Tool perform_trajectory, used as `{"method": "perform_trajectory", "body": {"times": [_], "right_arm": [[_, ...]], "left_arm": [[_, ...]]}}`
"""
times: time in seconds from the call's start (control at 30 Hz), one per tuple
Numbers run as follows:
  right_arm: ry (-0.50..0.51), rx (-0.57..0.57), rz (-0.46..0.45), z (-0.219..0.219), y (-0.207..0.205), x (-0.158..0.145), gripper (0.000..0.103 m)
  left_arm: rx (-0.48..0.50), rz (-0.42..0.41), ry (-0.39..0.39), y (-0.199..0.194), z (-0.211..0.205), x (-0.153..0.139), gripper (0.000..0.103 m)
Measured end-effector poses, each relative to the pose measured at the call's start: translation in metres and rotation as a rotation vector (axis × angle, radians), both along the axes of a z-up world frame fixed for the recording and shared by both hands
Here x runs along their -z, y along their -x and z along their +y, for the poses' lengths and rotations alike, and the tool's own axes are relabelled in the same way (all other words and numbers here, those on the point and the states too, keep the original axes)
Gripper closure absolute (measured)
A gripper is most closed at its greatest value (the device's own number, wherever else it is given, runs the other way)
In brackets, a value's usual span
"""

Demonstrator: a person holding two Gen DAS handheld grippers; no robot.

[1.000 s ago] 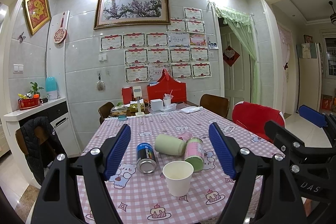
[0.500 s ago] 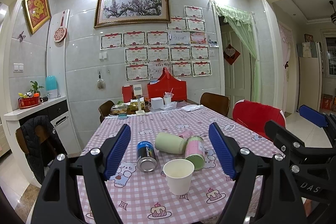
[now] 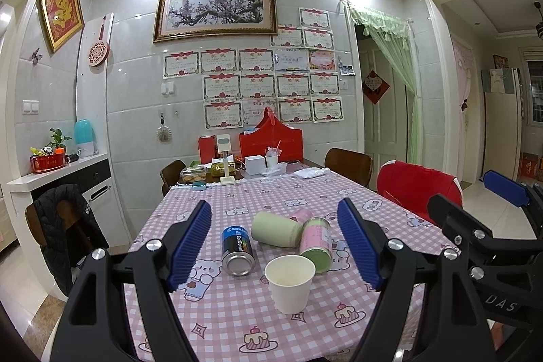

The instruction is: Flip cup upside down

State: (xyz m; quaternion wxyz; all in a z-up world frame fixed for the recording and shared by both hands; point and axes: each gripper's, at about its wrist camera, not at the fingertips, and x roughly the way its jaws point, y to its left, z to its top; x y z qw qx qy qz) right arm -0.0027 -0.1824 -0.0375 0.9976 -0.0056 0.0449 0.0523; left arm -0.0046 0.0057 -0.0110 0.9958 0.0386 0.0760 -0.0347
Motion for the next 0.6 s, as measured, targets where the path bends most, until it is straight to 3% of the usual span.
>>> {"method": "perform_trajectory", "body": {"times": [0.6], "right_arm": [[0.000, -0.010, 0.049, 0.005, -0.018, 0.010, 0.009]], "left_arm": [[-0.037, 0.040, -0.006, -0.020, 0.002, 0.014, 0.027]]}}
